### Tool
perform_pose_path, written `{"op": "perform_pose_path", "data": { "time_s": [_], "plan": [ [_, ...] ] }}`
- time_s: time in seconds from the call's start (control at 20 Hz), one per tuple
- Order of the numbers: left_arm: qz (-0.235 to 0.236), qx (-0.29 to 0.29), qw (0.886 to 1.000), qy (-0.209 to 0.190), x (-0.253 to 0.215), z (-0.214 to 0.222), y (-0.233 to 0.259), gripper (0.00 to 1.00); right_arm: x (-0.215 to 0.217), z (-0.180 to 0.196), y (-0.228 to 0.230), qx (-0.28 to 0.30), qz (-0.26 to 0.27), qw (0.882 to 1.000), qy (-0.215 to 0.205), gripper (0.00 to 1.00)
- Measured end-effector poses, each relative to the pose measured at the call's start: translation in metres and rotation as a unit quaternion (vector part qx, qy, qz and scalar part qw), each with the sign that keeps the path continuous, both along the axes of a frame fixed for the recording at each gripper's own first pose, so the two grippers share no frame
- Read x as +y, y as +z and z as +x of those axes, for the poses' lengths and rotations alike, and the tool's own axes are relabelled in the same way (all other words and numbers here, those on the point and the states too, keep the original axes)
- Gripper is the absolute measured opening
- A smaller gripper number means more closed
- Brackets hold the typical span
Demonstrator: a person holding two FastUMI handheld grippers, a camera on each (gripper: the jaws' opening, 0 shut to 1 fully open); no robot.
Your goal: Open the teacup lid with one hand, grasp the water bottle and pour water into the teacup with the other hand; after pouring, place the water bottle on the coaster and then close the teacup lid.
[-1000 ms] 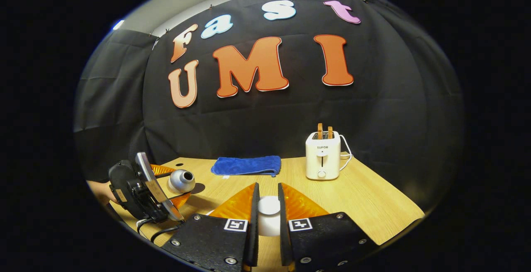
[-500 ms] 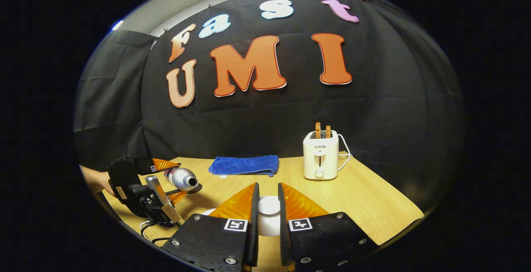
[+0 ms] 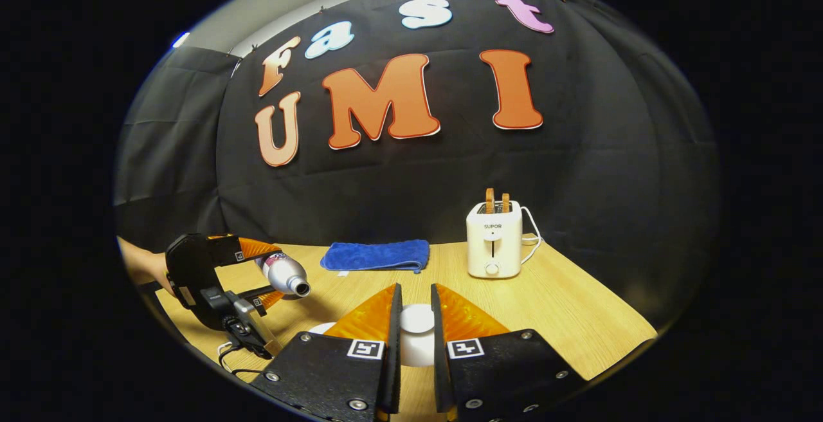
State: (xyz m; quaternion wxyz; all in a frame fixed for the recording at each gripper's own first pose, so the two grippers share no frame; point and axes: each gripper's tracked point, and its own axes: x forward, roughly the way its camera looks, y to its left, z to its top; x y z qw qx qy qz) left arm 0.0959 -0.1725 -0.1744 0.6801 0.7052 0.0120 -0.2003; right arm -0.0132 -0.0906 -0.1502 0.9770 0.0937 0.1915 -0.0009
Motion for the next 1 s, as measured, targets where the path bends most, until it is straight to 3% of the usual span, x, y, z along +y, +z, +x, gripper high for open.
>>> {"op": "perform_pose_path", "data": {
  "time_s": [0.5, 1.0],
  "plan": [
    [0.073, -0.028, 0.996, -0.042, -0.008, 0.003, 0.010, 0.83, 0.006, -0.001, -0.003, 0.003, 0.008, 1.000, 0.010, 0.22],
    [0.116, -0.049, 0.990, -0.066, -0.010, 0.003, 0.015, 0.83, 0.016, 0.001, -0.008, 0.010, 0.000, 0.999, 0.032, 0.22]
  ]
}}
